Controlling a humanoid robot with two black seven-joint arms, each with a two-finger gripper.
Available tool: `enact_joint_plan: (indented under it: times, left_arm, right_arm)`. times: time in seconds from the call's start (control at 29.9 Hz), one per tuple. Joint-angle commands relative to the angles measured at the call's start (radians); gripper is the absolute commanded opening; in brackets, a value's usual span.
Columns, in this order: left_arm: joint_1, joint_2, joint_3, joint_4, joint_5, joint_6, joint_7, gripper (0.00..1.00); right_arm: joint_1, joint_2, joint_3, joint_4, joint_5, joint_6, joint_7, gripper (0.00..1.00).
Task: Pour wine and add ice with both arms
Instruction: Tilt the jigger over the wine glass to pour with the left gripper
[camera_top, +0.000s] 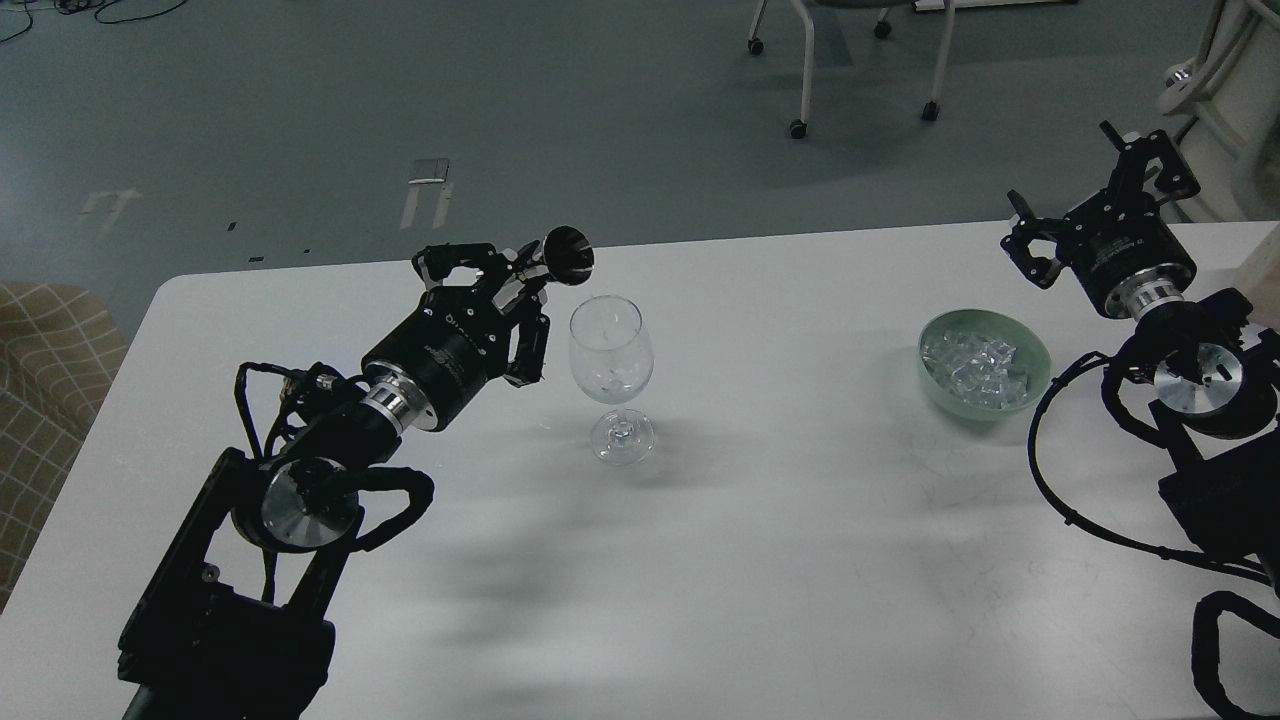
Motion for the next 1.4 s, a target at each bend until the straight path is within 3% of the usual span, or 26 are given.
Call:
enact_joint_plan:
  times: [0.0, 0.84, 1.37]
  left_arm:
    - [-0.011, 0.005, 0.002, 0.001, 0.039, -0.001, 0.005, 0.12]
    - [-0.053, 0.068, 0.066, 0.004, 0.108, -0.004, 0.030, 0.12]
    - [-0.056, 0.111, 0.066, 0.006, 0.197, -0.090, 0.033, 0.12]
  right_arm:
    - [0.000, 0.000, 0.001, 0.000, 0.000, 0.000, 0.000, 1.00]
    - [-0.018, -0.015, 0.018, 0.000, 0.000, 0.018, 0.000, 1.00]
    - [-0.020, -0.015, 0.030, 0.000, 0.002, 0.020, 0.000, 1.00]
